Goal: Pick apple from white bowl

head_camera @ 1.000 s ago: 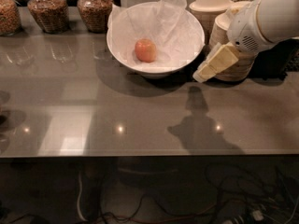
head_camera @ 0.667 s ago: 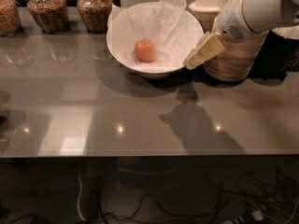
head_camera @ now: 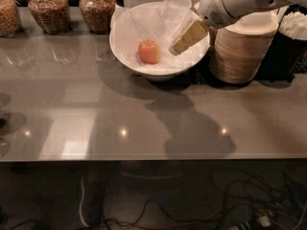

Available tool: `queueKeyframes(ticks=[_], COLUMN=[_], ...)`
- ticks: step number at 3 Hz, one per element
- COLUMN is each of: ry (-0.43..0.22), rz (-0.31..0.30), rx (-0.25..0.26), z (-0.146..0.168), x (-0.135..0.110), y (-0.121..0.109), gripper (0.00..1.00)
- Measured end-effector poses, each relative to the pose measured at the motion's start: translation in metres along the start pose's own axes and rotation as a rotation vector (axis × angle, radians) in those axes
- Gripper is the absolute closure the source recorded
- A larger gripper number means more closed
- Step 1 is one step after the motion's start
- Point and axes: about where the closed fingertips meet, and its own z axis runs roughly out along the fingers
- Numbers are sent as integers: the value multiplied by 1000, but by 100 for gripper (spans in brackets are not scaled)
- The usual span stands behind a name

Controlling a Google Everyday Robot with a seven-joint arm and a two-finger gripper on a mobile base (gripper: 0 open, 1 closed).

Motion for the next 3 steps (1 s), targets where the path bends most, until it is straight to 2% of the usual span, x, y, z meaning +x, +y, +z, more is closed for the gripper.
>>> queueKeyframes(ticks=[1,2,3], ry=[-23,-31,-9], rz=[-14,-23,-43], rx=[-24,-49,-89], z=[21,40,66], x=[-13,-19,-21], y=[-3,-2,5], gripper=[0,8,21])
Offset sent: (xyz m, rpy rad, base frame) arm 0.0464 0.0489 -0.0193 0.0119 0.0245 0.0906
